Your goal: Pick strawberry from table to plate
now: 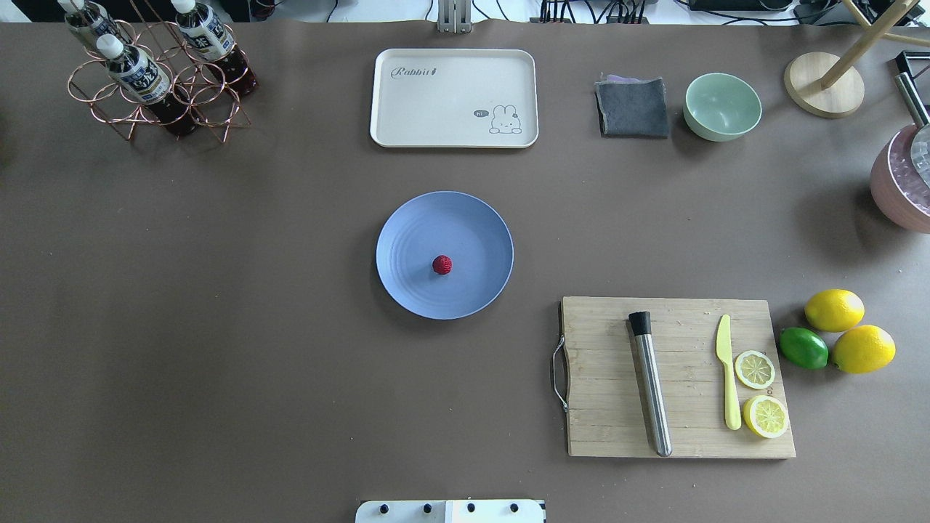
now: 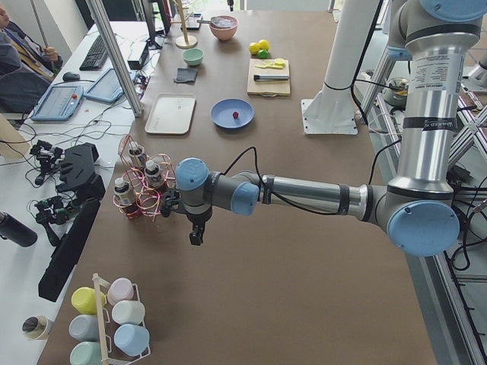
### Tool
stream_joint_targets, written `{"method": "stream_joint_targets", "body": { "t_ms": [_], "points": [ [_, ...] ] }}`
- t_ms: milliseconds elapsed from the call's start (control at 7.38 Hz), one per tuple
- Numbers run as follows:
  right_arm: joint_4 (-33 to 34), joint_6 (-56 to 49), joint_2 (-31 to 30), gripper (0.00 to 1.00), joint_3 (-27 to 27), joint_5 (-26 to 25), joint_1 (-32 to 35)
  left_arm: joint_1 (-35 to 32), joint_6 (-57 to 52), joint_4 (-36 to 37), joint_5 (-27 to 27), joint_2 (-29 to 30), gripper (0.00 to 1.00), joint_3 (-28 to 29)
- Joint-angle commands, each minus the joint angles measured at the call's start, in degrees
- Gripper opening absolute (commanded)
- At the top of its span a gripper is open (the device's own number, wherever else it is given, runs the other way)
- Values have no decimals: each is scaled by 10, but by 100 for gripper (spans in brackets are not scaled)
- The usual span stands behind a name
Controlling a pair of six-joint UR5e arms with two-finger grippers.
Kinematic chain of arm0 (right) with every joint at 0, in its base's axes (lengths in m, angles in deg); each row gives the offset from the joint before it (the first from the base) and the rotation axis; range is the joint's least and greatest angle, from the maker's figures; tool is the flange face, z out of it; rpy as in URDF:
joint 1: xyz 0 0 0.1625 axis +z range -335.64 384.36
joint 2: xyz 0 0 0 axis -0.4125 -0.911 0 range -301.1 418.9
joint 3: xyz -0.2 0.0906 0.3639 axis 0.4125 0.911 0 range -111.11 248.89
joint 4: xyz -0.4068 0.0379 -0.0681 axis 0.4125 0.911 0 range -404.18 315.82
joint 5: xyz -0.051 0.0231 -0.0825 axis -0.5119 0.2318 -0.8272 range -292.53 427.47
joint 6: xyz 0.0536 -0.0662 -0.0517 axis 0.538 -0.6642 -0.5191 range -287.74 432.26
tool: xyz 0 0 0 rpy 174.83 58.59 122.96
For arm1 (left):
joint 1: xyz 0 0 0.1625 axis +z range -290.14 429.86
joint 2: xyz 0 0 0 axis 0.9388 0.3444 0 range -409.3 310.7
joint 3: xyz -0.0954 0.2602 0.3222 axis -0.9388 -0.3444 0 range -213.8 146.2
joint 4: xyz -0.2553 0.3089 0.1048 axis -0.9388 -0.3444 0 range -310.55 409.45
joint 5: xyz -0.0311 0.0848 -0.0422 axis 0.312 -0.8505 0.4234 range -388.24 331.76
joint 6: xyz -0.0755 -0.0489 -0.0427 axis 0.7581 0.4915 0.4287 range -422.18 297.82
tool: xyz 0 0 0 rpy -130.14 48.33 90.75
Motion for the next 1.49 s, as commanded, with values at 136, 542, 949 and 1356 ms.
{"method": "stream_joint_targets", "body": {
  "t_ms": [136, 542, 949, 1356],
  "points": [
    [-1, 19, 3, 100, -4, 3, 1, -36, 0, -4, 1, -4, 97, 24],
    [1, 22, 5, 100, -8, -3, 1, -36, 6, -21, -5, -48, 97, -7],
    [-3, 22, 6, 100, -9, 1, 1, -36, 10, -25, -4, -51, 97, -8],
    [-4, 26, 5, 100, -11, -5, 1, -36, 10, -25, -3, -50, 97, -10]
  ]
}}
